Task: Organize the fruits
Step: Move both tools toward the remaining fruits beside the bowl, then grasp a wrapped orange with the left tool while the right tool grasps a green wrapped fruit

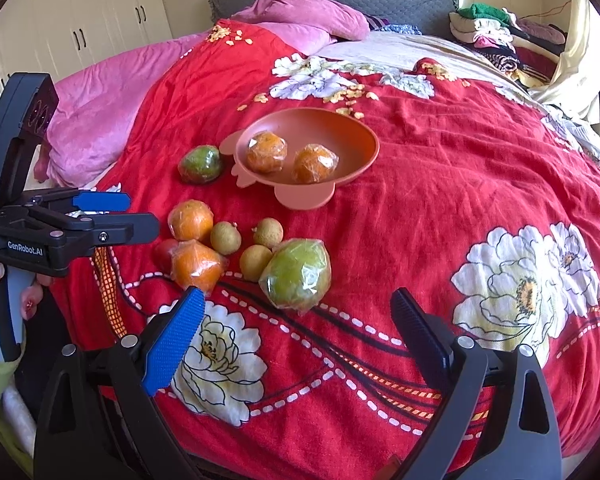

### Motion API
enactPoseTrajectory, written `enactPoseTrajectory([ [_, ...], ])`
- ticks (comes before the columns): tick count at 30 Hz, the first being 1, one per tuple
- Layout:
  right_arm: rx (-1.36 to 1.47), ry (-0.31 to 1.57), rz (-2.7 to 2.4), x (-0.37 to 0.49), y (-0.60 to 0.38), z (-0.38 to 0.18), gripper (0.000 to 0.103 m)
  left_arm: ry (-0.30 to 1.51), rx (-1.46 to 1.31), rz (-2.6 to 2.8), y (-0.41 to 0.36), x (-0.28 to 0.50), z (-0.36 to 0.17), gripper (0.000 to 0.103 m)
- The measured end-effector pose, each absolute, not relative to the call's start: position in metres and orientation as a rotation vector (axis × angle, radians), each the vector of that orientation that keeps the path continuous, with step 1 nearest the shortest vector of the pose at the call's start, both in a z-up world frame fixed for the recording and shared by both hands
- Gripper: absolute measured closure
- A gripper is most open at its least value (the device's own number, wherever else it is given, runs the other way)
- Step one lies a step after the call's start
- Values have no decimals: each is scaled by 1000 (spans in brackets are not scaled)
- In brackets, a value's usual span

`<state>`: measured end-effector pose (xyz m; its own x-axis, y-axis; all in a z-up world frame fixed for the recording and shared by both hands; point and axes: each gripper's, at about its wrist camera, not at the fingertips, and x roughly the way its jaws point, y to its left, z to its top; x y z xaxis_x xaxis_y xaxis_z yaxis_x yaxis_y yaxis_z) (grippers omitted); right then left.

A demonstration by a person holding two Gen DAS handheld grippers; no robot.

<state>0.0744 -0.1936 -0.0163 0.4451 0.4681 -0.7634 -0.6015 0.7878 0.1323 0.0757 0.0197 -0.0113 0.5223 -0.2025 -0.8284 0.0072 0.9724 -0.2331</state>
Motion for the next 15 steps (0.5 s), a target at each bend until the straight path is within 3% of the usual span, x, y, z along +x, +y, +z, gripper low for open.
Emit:
enactPoseTrajectory([
  [3, -166, 901, 669, 75, -193, -21, 11, 1027, -213, -130, 20, 79, -16, 20],
  [6, -169, 901, 674, 76, -192, -23, 12, 1044, -233, -155, 21, 84, -21, 33],
  [11, -166, 906, 684, 78, -191, -25, 21, 1077, -250, -168, 22, 95, -32, 47],
  [15, -154, 911, 694, 81, -191, -28, 35, 1085, -280, -196, 24, 102, -35, 58],
])
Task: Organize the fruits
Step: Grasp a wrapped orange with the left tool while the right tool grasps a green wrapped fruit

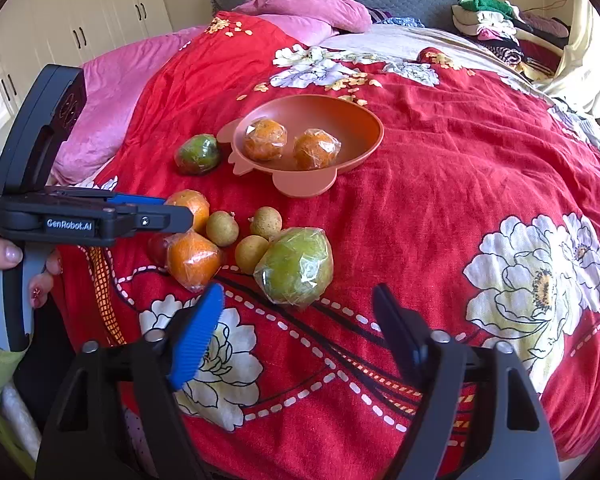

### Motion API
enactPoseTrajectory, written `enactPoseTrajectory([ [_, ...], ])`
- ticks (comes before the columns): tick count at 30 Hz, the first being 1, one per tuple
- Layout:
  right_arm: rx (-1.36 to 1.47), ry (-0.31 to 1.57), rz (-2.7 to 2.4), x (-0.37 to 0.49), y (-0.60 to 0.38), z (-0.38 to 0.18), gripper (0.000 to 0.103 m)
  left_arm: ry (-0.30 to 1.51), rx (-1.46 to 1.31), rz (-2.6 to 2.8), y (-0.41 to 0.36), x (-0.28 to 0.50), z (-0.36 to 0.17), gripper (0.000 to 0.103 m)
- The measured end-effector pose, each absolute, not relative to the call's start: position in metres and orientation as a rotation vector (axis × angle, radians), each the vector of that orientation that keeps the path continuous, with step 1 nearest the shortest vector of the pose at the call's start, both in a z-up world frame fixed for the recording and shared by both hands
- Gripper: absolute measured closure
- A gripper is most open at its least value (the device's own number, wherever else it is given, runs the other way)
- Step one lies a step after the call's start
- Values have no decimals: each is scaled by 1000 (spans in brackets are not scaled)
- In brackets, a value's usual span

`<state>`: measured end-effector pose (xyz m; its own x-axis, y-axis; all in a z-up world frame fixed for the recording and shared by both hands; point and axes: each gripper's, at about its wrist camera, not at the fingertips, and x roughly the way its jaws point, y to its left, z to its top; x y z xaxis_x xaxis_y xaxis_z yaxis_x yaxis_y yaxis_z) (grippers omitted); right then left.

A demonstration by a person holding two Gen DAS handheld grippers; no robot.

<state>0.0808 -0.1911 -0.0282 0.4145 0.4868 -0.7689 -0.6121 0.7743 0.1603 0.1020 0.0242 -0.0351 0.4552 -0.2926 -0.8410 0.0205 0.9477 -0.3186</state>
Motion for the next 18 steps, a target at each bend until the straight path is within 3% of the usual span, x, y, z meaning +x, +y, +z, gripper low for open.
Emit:
enactPoseTrajectory([
  [4, -151, 911, 706, 82, -189, -31, 43, 1095, -290, -194, 27, 106, -39, 63],
  [13, -177, 909, 713, 92, -178, -37, 59, 1105, -274, -203, 25, 110, -46, 63],
  [18, -167, 914, 712, 99, -178, -41, 60, 1106, -258, -202, 24, 113, -48, 63],
])
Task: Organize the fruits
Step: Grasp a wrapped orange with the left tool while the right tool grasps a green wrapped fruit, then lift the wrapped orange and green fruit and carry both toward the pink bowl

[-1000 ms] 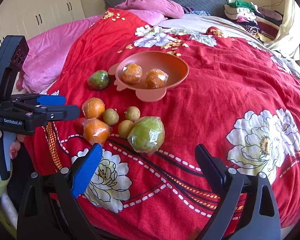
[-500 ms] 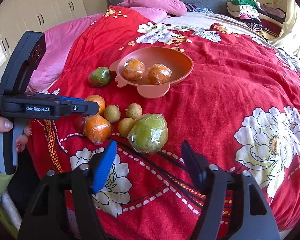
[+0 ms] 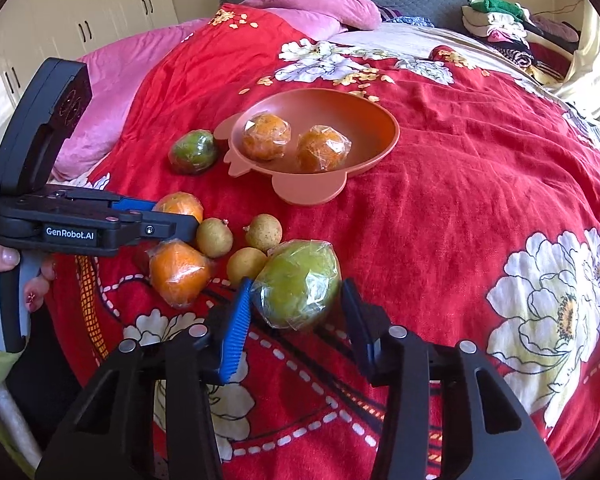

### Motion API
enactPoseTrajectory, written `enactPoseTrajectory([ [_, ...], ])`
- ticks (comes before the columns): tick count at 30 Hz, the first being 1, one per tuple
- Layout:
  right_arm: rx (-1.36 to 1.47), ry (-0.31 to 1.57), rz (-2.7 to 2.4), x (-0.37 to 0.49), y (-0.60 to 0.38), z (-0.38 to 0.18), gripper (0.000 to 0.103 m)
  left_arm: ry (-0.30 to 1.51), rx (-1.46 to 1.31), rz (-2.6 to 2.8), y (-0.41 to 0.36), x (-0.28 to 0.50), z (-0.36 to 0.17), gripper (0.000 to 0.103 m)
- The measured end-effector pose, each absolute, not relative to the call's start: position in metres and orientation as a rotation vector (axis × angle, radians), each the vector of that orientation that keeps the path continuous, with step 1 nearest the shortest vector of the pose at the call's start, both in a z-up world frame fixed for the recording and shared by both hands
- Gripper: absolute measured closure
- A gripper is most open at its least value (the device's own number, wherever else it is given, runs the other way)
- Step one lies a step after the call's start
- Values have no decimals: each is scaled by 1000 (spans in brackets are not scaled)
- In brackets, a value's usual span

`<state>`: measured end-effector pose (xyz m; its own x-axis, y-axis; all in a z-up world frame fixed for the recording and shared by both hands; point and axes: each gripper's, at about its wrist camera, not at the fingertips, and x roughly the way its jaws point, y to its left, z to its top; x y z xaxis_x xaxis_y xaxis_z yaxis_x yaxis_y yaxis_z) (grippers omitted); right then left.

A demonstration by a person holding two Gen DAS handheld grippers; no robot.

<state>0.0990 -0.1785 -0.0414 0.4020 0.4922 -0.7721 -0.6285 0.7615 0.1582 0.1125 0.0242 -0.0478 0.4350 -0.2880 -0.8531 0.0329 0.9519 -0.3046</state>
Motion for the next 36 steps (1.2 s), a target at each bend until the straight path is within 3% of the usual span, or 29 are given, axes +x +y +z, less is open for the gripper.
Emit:
enactPoseTrajectory([
  [36, -74, 912, 761, 112, -187, -30, 62, 1048, -263, -225, 24, 113, -30, 69],
])
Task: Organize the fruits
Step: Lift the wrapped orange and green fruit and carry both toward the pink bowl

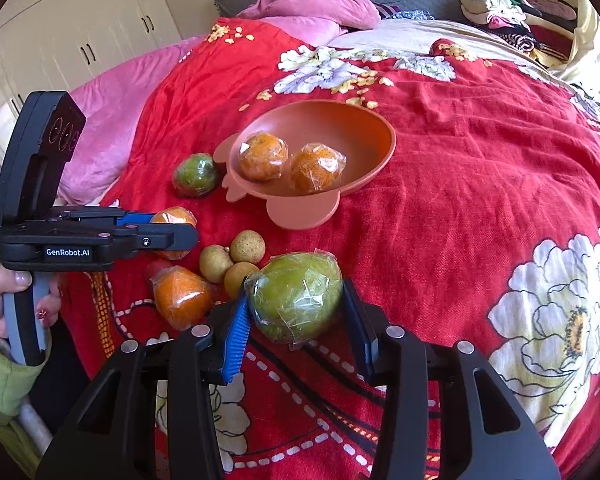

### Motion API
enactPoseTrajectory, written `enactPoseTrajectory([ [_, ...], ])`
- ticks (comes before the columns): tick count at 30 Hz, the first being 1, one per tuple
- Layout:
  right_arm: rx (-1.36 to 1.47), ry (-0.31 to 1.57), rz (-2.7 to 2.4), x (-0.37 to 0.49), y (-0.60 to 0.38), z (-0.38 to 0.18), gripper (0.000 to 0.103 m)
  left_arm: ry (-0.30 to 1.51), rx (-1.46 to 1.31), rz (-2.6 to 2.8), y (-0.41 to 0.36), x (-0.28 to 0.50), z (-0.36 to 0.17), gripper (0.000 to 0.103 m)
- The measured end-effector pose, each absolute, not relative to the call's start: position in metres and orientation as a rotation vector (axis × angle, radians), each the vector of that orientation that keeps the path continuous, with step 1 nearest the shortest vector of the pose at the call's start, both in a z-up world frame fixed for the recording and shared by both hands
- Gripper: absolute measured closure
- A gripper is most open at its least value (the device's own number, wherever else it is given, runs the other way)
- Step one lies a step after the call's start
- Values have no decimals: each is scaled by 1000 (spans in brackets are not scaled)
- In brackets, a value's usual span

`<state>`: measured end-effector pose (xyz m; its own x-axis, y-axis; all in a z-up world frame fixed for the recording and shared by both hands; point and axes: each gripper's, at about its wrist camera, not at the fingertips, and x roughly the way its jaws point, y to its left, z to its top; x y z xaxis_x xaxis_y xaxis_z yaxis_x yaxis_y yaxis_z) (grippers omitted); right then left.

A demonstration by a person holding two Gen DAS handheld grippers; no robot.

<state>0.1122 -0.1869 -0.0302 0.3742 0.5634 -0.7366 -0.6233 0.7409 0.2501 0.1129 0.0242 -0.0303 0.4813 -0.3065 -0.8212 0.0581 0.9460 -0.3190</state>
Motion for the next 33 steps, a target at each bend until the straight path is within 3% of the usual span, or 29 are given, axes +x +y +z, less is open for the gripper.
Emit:
enactPoseTrajectory([
  [33, -52, 790, 745, 147, -183, 14, 62, 928, -232, -226, 24, 162, 27, 69],
])
